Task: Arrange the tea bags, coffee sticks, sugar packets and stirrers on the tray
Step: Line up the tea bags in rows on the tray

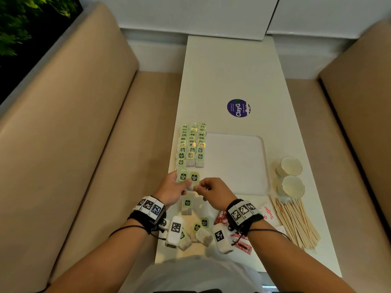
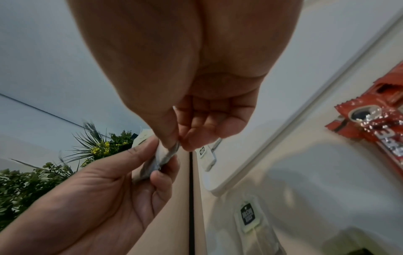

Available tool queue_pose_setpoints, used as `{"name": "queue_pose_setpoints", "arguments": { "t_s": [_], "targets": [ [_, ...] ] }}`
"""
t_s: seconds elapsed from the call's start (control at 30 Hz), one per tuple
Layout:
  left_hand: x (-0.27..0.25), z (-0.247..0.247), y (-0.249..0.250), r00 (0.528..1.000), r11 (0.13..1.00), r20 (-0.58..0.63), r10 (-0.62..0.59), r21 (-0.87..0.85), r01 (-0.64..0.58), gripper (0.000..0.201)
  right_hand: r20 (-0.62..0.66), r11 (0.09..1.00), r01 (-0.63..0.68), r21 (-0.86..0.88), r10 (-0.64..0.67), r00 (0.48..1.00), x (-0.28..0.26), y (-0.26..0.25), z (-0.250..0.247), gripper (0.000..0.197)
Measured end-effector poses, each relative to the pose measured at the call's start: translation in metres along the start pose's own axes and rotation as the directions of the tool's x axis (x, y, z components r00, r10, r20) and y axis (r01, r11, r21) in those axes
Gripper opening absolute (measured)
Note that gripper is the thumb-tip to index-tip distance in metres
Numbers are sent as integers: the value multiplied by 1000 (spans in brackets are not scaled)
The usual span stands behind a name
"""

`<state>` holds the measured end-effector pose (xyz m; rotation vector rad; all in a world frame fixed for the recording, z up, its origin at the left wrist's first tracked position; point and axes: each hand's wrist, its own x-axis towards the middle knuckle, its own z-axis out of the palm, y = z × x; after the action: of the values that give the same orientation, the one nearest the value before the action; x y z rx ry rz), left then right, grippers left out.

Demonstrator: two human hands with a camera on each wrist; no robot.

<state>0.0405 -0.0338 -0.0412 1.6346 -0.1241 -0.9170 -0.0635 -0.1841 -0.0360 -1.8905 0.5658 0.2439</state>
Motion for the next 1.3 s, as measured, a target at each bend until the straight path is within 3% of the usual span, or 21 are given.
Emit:
{"name": "queue_pose_setpoints", "arguments": {
  "t_s": [0.27,0.6,1.0,1.3],
  "targets": [
    [20,-5,-14,987,988,-117,-113,-115,100,15,-57,994,-96,-55,93,994,28,9,1,30],
    [43,-16,-20,964,975,-164,-207,-111,191,20,-103,962,-244,-123,232,967,92,10,5,30],
    [53,-15,-24,964,969,-144,-226,-132,207,22,-136,917,-372,-148,353,926,117,6,17,25],
    [50,-23,-26,977,971,-46,-210,-127,203,26,-155,921,-350,-171,326,933,112,2,17,28]
  ]
}}
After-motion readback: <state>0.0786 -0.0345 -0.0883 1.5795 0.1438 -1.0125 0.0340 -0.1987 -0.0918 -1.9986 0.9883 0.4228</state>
